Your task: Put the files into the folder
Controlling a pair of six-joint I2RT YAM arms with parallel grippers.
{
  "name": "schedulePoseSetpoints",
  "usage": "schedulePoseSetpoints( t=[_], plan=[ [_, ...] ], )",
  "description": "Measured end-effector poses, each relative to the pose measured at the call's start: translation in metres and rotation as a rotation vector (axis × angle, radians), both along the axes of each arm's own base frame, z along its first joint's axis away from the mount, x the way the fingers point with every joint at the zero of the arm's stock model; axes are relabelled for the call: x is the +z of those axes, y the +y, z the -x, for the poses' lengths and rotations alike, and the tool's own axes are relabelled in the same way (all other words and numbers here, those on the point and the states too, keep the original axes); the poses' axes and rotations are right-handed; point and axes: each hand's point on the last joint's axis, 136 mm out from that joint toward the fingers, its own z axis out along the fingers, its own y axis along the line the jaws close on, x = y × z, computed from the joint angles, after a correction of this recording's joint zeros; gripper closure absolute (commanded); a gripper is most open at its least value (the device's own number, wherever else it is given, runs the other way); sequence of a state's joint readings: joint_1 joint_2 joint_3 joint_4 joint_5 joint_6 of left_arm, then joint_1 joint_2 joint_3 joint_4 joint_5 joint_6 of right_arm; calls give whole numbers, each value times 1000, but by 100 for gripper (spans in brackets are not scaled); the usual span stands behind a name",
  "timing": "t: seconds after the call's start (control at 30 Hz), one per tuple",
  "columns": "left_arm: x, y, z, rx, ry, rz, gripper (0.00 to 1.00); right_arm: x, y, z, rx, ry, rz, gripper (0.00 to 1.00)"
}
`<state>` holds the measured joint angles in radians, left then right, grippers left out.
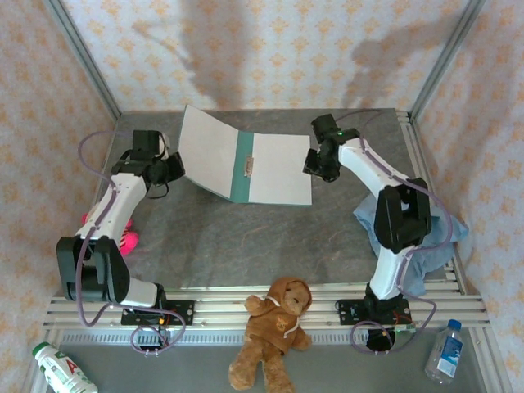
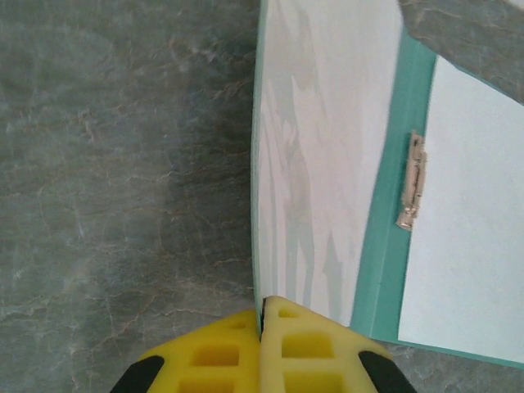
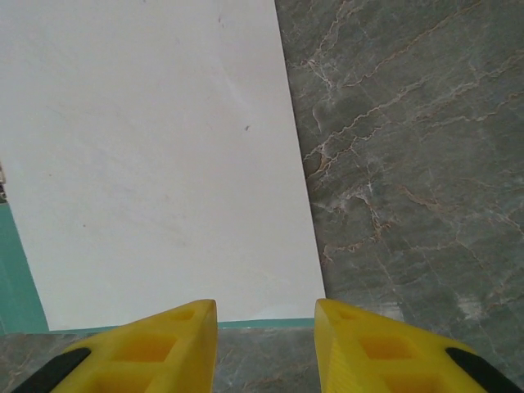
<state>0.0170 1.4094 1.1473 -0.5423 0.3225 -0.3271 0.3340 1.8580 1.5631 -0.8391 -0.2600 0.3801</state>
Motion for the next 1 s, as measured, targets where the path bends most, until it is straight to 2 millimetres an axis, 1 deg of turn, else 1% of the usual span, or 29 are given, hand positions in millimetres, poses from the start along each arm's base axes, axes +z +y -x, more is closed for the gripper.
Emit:
schedulePoseSetpoints(
  t=[0.1, 0.17, 0.23, 0.33, 0.43, 0.53, 0.63, 0.83, 0.93, 1.0],
  plan=[
    [18, -11, 2, -35, -16, -77, 96, 8, -2, 5, 0, -17, -8, 63],
    [27, -17, 4, -57, -21, -130, 96, 8, -5, 11, -3, -11, -7, 63],
    [35, -25, 7, -81, -23, -188, 97, 4, -10, 18, -9, 4, -3, 63],
    [46, -41, 13, -123, -28, -271, 97, -9, -18, 30, -19, 36, 1, 63],
    [58, -62, 20, -175, -40, -362, 97, -22, -25, 42, -28, 71, 8, 63],
    [68, -89, 25, -235, -53, -453, 97, -28, -29, 47, -37, 86, 1, 63],
    [66, -115, 27, -297, -46, -544, 96, -29, -37, 47, -62, 80, -15, 63],
    [51, -169, 29, -410, -13, -711, 95, -25, -57, 46, -121, 62, -34, 63],
    [39, -198, 32, -465, 2, -748, 94, -22, -59, 45, -128, 51, -41, 63],
    [29, -217, 34, -501, 15, -757, 89, -22, -59, 46, -128, 51, -44, 63]
  ],
)
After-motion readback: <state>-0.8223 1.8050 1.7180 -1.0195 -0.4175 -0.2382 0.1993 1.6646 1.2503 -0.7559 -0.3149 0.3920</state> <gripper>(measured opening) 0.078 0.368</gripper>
